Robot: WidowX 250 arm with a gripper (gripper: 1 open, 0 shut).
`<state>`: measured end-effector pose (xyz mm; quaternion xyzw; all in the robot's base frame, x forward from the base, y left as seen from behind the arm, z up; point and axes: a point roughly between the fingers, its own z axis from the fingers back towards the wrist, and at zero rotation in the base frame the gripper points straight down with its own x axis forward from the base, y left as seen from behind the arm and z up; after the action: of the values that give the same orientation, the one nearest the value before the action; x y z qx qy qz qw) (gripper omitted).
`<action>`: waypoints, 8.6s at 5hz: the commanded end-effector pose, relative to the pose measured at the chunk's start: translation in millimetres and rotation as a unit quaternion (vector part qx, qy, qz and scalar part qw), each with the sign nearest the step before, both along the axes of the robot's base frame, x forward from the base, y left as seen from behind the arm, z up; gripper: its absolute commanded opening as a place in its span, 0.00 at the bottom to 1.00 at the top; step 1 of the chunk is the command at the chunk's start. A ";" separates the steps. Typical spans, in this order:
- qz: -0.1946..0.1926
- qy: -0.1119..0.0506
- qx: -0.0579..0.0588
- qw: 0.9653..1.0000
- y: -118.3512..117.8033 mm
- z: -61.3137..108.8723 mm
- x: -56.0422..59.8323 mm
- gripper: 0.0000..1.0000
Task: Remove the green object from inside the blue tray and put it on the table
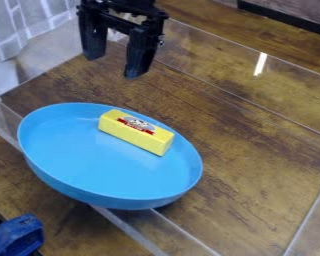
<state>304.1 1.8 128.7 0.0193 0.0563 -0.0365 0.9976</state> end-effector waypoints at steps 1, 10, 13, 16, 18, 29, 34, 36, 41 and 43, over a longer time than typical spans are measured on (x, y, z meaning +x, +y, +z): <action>0.003 -0.021 -0.006 1.000 1.5 12.2 5.9 1.00; 0.015 -0.017 -0.029 0.999 -4.7 31.0 -2.3 1.00; 0.013 -0.011 -0.038 0.999 -9.8 34.0 -5.3 1.00; 0.008 0.000 -0.004 1.000 0.6 32.5 -1.1 1.00; 0.019 0.011 0.015 1.000 11.8 21.6 2.0 1.00; 0.074 0.004 0.015 0.997 44.4 5.9 17.9 1.00; 0.086 -0.002 0.004 0.996 47.5 3.7 22.1 1.00; 0.043 0.017 0.000 0.999 38.5 -11.2 16.5 1.00; -0.159 0.025 -0.029 0.987 -2.8 -41.0 -26.8 1.00; -0.210 0.017 -0.031 0.977 -8.4 -53.2 -32.3 1.00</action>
<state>268.0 -3.5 56.6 -0.0080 0.1016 -0.2386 0.9658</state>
